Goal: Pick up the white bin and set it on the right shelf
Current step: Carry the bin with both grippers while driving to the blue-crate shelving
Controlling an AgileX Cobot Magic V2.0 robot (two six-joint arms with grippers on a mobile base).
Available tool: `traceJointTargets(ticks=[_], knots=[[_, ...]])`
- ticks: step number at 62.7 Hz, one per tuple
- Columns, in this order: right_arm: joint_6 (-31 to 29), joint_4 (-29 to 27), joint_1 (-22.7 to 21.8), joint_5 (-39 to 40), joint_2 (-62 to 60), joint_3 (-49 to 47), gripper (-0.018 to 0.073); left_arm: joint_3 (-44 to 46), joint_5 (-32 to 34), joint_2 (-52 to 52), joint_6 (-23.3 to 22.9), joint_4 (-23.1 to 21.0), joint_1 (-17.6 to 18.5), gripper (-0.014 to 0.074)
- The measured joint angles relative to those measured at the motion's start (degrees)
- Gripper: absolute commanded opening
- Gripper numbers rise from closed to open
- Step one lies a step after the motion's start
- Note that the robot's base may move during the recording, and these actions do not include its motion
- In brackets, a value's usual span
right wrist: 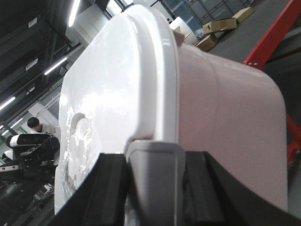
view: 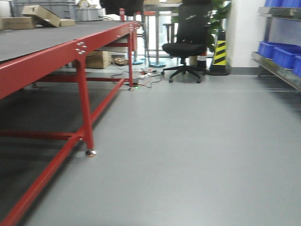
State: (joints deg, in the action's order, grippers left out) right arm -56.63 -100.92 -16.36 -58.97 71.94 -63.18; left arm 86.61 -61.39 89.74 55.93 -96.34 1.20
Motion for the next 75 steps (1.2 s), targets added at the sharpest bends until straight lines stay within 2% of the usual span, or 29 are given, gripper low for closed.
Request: traceJointTargets(ticks=[22, 54, 75], knots=[[0.0, 0.0, 0.0, 0.0, 0.0, 0.0, 0.0192, 0.0, 0.0, 0.5, 0.0, -0.1, 0.0, -0.0101], [-0.1, 0.8, 0.0, -0.5, 0.0, 0.0, 0.0192, 0.0, -1.9, 9.6, -0.1, -0.3, 0.0, -0.0101], [-0.1, 1.2, 0.0, -0.9, -0.3, 0.0, 0.0192, 0.0, -2.4, 11.3, -0.1, -0.2, 0.1, -0.0101]])
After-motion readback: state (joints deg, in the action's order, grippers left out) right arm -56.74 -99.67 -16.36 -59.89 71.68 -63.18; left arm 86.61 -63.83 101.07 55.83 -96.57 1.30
